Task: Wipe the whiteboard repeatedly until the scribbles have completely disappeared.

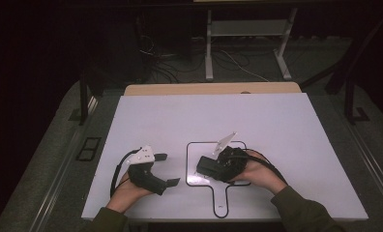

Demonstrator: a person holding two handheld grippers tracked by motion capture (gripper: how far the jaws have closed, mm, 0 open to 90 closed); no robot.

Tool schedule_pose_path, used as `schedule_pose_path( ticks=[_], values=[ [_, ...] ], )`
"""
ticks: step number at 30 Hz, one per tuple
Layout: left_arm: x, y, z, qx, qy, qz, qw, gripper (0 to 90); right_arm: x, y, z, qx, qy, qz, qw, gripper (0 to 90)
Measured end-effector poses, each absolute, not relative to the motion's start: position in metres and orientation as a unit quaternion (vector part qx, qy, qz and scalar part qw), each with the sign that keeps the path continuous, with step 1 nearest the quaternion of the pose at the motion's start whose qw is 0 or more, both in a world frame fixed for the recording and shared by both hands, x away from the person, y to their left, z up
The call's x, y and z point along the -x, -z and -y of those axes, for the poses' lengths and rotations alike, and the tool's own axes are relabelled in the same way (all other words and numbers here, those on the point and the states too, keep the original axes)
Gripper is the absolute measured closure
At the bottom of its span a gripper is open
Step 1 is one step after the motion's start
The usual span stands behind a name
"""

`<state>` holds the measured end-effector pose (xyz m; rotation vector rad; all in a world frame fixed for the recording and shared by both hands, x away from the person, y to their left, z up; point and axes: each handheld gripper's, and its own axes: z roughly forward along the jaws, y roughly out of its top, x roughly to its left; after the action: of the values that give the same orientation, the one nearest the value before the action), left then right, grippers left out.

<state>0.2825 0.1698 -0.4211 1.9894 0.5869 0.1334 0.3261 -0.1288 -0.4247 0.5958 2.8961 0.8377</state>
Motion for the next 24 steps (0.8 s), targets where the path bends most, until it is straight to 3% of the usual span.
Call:
schedule_pose_path(
  ticks=[14, 24],
  values=[
    [-0.283, 0.421, -0.170, -0.825, -0.055, -0.244, 0.507, 0.0, -0.354, 0.426, 0.180, -0.290, -0.274, -0.915, 0.050, 38.8],
    [-0.283, 0.421, -0.169, -0.825, -0.054, -0.243, 0.507, 0.0, -0.346, 0.425, 0.169, -0.265, -0.274, -0.924, 0.043, 38.8]
  ],
)
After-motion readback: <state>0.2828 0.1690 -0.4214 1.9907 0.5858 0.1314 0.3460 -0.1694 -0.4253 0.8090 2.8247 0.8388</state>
